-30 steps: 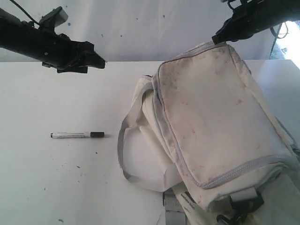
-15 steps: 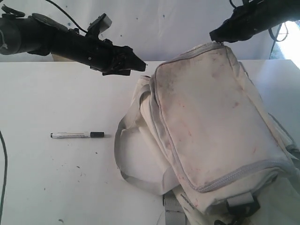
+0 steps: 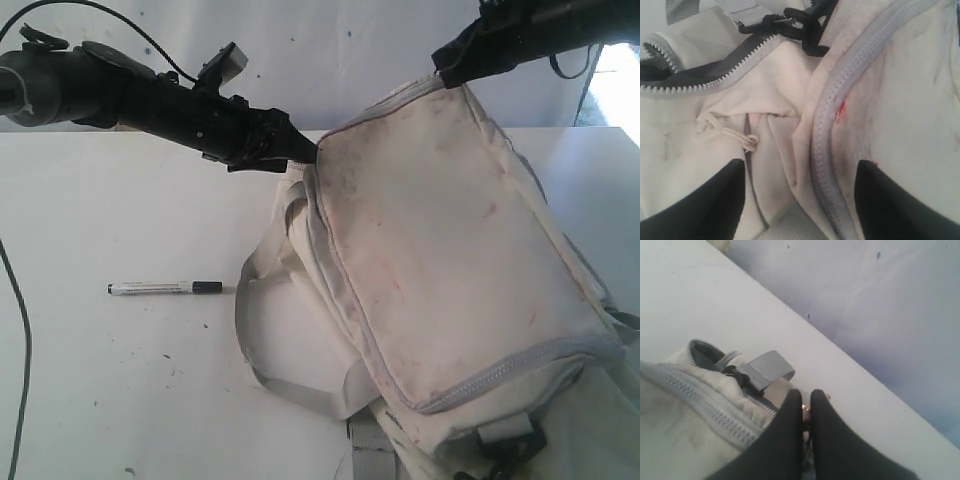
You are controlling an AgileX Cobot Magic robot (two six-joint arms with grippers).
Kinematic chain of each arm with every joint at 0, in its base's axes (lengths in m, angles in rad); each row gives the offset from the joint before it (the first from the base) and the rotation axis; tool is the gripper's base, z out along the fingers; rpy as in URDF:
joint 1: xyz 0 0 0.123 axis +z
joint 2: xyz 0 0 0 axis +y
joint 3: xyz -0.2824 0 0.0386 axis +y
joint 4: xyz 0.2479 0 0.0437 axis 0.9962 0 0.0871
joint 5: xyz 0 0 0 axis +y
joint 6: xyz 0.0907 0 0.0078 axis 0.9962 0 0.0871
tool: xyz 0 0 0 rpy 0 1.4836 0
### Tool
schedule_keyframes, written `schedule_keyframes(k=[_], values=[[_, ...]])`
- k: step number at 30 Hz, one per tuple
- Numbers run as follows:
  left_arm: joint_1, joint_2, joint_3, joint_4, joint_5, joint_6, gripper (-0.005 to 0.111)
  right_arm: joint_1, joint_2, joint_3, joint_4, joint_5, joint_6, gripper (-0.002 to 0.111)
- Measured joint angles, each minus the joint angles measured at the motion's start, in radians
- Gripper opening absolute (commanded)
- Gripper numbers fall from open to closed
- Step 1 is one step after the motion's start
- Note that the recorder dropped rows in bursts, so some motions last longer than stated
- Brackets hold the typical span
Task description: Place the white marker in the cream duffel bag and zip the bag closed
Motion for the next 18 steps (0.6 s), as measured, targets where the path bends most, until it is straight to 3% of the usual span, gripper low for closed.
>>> schedule_keyframes(k=[9,18], values=[[0.000,0.000,0.000,-0.008,-0.006,-0.002,0.022,0.000,0.000,-0.002,0.013,0.258,-0.341,0.000],[0.000,0.000,0.000,-0.008,-0.006,-0.004,0.018,0.000,0.000,-0.002,-0.006,0.371,-0.474,0.000]])
